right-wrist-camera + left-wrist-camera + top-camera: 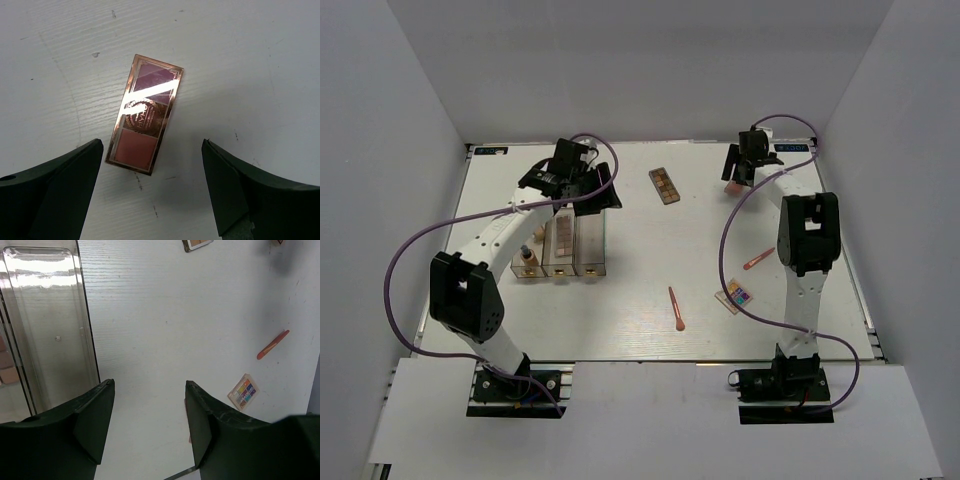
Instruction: Organize the makeup
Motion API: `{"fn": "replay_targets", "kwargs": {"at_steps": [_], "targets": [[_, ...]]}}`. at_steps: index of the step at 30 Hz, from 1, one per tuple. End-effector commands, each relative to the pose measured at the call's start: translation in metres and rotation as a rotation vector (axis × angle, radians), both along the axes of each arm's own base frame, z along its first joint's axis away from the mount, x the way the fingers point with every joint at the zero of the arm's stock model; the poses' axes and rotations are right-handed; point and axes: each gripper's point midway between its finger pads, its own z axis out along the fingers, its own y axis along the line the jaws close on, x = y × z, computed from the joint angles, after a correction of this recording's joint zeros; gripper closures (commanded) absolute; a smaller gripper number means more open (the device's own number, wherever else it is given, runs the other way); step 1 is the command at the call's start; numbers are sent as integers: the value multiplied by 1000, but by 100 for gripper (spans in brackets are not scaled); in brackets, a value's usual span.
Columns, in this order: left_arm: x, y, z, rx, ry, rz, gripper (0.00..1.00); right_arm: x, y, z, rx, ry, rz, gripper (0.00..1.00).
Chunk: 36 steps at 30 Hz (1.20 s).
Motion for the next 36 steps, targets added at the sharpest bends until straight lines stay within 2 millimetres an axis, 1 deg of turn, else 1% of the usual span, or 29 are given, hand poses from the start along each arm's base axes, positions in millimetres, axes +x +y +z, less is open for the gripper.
{"fn": "replay_targets", "kwargs": {"at_steps": [1, 2, 4, 5, 7, 8, 9, 13, 15, 16, 19, 21, 22, 23, 31, 36], "targets": [[-1, -2, 18, -11, -37, 7, 31, 14, -5, -1, 0, -43, -60, 15], [-3, -6, 19, -12, -37, -3, 31, 15, -2, -2, 6, -43, -54, 14], [-2, -5, 18, -4, -31, 0, 31, 19, 3, -3, 14, -44, -40, 14], [0, -5, 19, 1, -35, 3, 31, 21, 2, -5, 17, -41, -48, 14], [-1, -7, 18, 7, -33, 1, 31, 27, 5, 0, 24, -64, -49, 14], [-2, -6, 18, 9, -33, 5, 31, 29, 4, -3, 27, -62, -52, 14], [-1, -6, 18, 8, -29, 7, 31, 32, 5, 0, 29, -71, -47, 14], [-2, -10, 18, 8, -28, 10, 31, 40, 7, -1, 38, -75, -29, 14], [0, -10, 21, 8, -31, 14, 32, 41, 13, 0, 41, -73, -6, 15], [-1, -14, 21, 8, -31, 5, 31, 43, 11, -1, 41, -72, -6, 16], [1, -13, 23, 13, -36, 9, 31, 44, 13, -3, 46, -62, 9, 19], [2, -12, 25, 16, -40, 13, 31, 42, 15, -6, 49, -48, 23, 20], [0, -15, 26, 17, -43, 6, 31, 39, 16, -9, 53, -30, 29, 20], [-1, -15, 28, 16, -47, 7, 31, 38, 15, -9, 54, -25, 28, 20], [-7, -10, 26, 18, -46, 21, 31, 29, 14, -16, 59, 13, 36, 20], [-8, -7, 27, 25, -51, 26, 32, 16, 15, -26, 63, 68, 38, 20]]}}
